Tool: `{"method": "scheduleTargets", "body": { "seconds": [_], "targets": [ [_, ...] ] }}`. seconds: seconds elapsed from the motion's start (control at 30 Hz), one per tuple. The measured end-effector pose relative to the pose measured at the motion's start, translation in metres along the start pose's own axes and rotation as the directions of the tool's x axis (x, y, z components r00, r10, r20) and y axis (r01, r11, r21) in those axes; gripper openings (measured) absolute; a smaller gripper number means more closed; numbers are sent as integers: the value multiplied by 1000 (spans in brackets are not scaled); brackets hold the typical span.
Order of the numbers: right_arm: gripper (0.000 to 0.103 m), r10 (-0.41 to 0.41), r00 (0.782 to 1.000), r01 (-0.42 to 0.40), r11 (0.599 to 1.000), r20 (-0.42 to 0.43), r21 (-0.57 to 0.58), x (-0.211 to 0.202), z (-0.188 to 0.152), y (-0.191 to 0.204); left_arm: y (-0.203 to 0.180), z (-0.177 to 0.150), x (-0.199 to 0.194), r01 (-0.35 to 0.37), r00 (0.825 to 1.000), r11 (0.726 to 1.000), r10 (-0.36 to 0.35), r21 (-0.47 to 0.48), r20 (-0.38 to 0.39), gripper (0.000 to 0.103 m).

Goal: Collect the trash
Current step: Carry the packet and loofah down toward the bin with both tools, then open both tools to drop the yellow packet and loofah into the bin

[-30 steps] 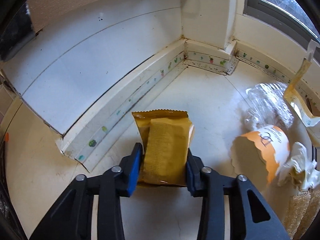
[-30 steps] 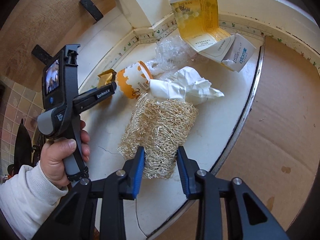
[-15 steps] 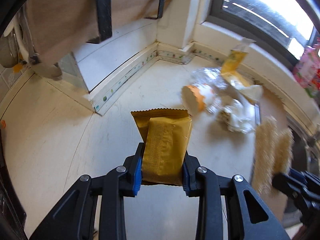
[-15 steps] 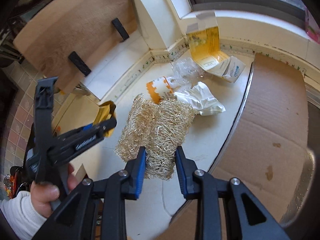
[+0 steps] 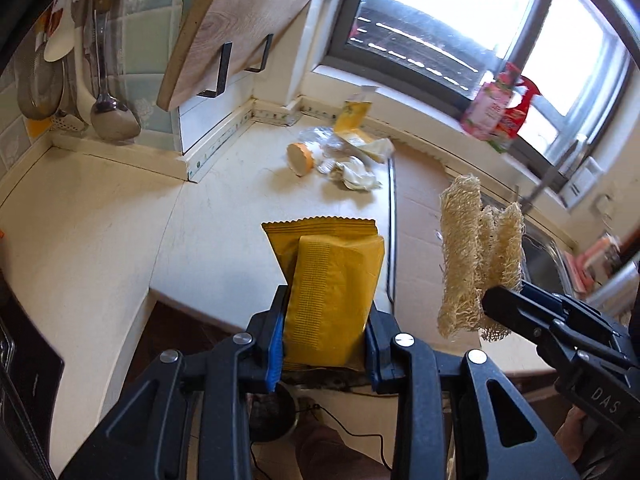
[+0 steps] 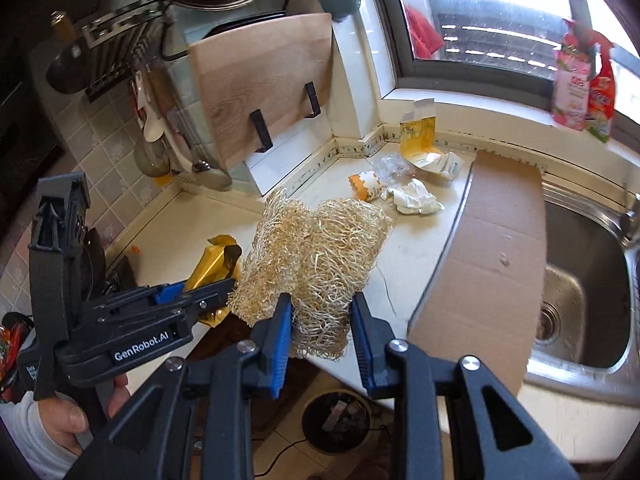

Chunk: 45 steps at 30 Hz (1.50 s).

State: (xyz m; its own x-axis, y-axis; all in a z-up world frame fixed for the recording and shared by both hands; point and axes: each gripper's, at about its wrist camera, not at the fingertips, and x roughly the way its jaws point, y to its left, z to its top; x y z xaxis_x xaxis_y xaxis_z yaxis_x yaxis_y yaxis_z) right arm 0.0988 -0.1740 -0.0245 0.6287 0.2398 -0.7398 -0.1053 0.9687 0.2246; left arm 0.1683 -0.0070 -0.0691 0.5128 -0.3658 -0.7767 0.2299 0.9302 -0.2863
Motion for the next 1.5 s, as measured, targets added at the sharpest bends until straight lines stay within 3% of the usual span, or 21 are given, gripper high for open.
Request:
{"method": "scheduleTargets", "body": {
  "seconds": [0.2, 0.43, 0.57, 0.67, 0.87, 1.17, 1.23, 1.33, 1.5],
  "targets": [
    [28, -59, 997, 59, 998, -47, 9, -34, -59, 25, 10, -54, -28, 44, 998, 999, -43, 18, -49, 30],
    [29, -65, 986, 70, 997, -152, 27, -26, -100, 30, 27, -105, -24, 38, 989, 999, -36, 7, -147, 30],
    [28, -30, 973, 28, 1000, -229, -13, -7, -119, 33, 39, -126, -9, 25, 973, 999, -29, -21, -227, 30],
    [29, -2, 957, -1, 1000, -291, -12, 15, -134, 29, 50, -143, 14, 4, 953, 999, -20, -53, -303, 30],
    [29, 40, 917, -31, 999, -397, 29, 70, -161, 10, 71, -177, 63, -47, 891, 991, -15, -125, -453, 30],
    [29, 88, 856, -49, 995, -510, 90, 139, -196, -6, 79, -212, 139, -115, 808, 991, 49, -75, -587, 30],
    [29, 94, 839, -45, 994, -536, 104, 154, -206, -10, 86, -226, 165, -143, 770, 987, 68, -69, -634, 30],
    [29, 111, 810, -33, 989, -576, 144, 174, -221, -20, 98, -243, 199, -183, 728, 981, 91, -64, -680, 30],
    [29, 87, 764, 9, 989, -640, 145, 207, -246, -34, 117, -259, 244, -224, 685, 973, 124, -46, -718, 31]
  ]
}}
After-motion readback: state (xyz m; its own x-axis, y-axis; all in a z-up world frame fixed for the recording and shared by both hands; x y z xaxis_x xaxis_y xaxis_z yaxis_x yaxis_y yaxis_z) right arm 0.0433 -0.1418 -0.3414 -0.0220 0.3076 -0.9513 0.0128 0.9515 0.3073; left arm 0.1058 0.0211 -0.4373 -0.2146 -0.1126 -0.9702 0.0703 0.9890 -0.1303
